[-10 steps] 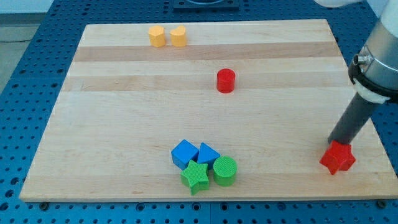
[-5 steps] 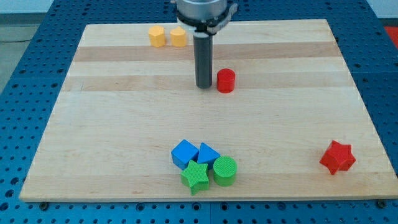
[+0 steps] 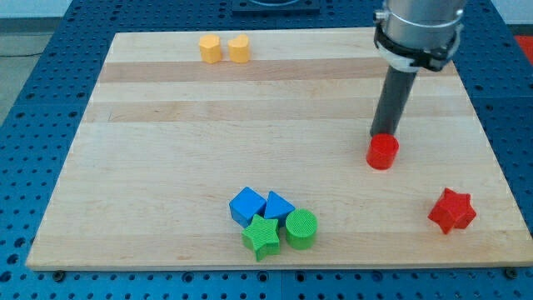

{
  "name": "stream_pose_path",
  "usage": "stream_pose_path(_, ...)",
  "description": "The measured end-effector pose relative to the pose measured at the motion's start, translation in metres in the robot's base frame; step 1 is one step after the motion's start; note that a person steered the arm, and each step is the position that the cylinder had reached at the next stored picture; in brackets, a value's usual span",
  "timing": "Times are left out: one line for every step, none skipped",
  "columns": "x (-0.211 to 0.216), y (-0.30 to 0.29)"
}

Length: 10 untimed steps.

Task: Push red circle diagonally above red star

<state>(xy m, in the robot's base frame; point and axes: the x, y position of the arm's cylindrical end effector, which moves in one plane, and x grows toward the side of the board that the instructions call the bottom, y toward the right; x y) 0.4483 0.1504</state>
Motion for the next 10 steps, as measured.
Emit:
stream_pose_path(-0.006, -0.021)
stream_pose_path(0.001, -0.028)
stream_pose_path(0.023, -0.006)
stream_pose_path(0.038, 0.005)
stream_pose_path(0.038, -0.011)
stream_pose_path(0.051, -0.010)
stream_pose_path(0.066, 0.003)
stream_pose_path(0.077, 0.007)
stream_pose_path(0.075, 0.006)
stream_pose_path(0.015, 0.004)
